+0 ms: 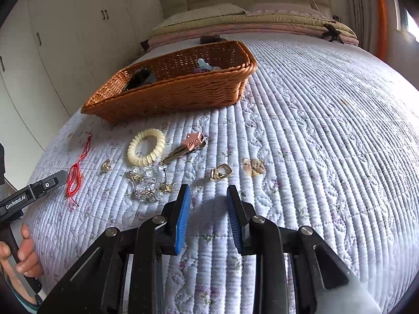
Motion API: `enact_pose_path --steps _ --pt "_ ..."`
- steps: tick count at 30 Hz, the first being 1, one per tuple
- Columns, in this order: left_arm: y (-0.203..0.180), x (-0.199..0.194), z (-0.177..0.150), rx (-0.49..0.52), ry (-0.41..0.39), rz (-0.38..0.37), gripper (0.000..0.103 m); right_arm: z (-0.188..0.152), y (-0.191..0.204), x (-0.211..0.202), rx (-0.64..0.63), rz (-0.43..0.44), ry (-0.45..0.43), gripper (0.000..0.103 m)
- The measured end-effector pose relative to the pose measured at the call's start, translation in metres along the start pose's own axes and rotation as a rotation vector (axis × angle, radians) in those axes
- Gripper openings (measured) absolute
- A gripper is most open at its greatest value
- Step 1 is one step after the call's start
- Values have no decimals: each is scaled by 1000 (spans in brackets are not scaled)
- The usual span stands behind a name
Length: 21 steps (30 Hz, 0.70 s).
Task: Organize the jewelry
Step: 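Grasp the red string with the left tool while the right grasps a gold ring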
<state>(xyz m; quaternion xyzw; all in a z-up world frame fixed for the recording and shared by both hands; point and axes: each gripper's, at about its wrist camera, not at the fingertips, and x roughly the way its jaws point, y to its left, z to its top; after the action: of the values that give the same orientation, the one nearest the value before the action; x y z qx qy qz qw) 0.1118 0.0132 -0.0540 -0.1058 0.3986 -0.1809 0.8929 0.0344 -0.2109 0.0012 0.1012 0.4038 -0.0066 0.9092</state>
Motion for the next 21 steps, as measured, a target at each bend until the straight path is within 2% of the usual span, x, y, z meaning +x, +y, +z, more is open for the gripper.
enact_pose_path --steps 6,11,17,19,21 --pt "-3 1 0 18 2 10 50 10 5 12 -10 -34 26 31" --pt "-6 1 -1 35 4 18 50 17 6 24 -17 -9 33 31" --pt "-11 1 -2 64 8 18 50 18 9 27 -29 -31 28 31" --pt "-14 2 -3 80 9 28 50 17 11 27 -35 -47 23 28" --pt "-16 2 -4 95 7 43 49 17 11 28 -31 -57 18 19"
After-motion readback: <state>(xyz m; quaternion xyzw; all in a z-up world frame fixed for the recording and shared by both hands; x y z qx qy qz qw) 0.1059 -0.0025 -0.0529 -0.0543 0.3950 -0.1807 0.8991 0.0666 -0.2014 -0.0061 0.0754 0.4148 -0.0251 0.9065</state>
